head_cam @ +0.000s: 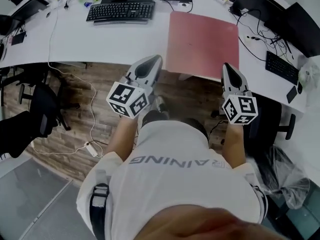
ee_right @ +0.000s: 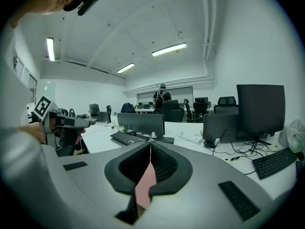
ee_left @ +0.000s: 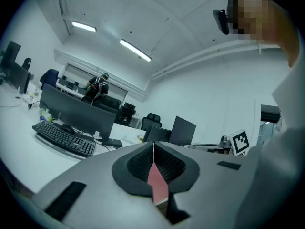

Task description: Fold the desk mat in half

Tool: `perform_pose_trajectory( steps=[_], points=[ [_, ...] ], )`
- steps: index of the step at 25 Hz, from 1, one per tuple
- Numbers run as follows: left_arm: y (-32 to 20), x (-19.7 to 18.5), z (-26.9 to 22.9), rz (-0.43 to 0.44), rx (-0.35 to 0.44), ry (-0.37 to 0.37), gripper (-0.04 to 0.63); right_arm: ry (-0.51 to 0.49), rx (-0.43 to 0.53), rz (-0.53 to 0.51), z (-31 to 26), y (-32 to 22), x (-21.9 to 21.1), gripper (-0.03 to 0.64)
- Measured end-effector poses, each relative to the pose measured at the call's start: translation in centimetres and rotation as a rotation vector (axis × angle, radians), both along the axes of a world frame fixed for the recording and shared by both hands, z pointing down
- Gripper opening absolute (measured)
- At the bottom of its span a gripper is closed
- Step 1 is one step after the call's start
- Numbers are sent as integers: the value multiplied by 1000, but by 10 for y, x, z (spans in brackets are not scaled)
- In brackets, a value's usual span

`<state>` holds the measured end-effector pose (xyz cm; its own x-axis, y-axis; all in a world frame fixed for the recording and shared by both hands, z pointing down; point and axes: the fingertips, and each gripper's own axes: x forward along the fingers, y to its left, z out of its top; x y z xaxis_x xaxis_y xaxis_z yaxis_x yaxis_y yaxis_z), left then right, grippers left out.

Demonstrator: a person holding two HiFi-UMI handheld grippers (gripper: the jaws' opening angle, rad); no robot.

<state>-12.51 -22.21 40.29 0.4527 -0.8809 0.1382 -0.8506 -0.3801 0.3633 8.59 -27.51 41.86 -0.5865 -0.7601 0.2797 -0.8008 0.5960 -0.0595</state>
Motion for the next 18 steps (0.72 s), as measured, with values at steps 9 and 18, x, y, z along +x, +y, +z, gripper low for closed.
perform_pose_trajectory(
  steps=[9, 18],
  points=[
    [-2, -42, 22, -152, -87, -7, 32, 88, -90, -258, 41, -17, -76, 26],
    [24, -56, 55, -332, -179, 21, 32, 296, -136, -583, 116, -6, -140, 136]
  ],
)
